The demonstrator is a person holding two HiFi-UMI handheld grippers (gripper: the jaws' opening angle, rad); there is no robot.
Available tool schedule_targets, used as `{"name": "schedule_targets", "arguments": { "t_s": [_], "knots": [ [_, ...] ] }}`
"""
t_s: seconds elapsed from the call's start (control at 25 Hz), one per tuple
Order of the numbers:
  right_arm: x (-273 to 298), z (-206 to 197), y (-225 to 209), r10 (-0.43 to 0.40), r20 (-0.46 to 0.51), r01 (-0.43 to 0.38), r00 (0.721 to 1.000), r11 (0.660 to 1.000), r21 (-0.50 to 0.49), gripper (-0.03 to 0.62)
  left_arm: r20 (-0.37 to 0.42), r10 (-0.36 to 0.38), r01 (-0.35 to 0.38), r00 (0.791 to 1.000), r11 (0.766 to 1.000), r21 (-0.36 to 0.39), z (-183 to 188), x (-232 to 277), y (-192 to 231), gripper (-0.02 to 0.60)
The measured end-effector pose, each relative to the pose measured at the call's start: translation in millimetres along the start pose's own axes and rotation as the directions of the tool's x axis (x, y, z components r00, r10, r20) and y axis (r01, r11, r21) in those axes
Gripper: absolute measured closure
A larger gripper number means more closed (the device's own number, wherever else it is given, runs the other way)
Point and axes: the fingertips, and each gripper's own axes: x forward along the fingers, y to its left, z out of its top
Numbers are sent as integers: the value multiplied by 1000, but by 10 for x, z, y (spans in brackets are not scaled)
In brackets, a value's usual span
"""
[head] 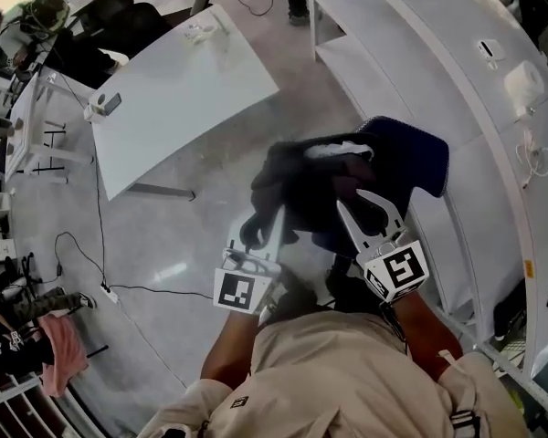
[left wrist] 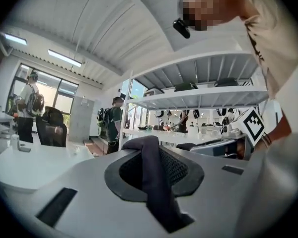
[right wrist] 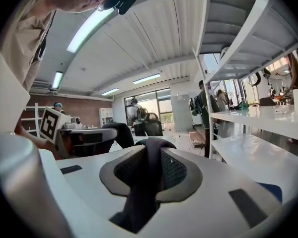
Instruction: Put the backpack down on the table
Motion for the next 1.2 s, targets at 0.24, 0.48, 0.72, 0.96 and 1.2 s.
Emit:
{"name": "schedule_targets", "arguments": {
  "t_s": [0.24, 0.48, 0.72, 0.96, 1.2],
  "knots": [
    [518, 452, 507, 42, 71, -42, 997, 999, 2, 497, 70, 40, -45, 997, 997, 70, 503, -425, 574, 515],
    [1066, 859, 1047, 112, 142, -108, 983, 993, -40, 497, 116, 103, -115, 988, 988, 106, 812, -883, 1170, 515],
    [1442, 1272, 1886, 127, 192, -119, 973, 992, -53, 497, 169, 129, -152, 977, 980, 131, 1190, -1628, 1706, 514],
    [1989, 1858, 2219, 237, 237, -217, 942, 970, -109, 497, 259, 221, -264, 940, 954, 144, 1720, -1784, 2292, 514],
    [2620, 2260, 2544, 359, 261, -340, 896, 933, -117, 497, 305, 308, -370, 901, 913, 171, 2083, -1919, 2909, 514]
  ]
}}
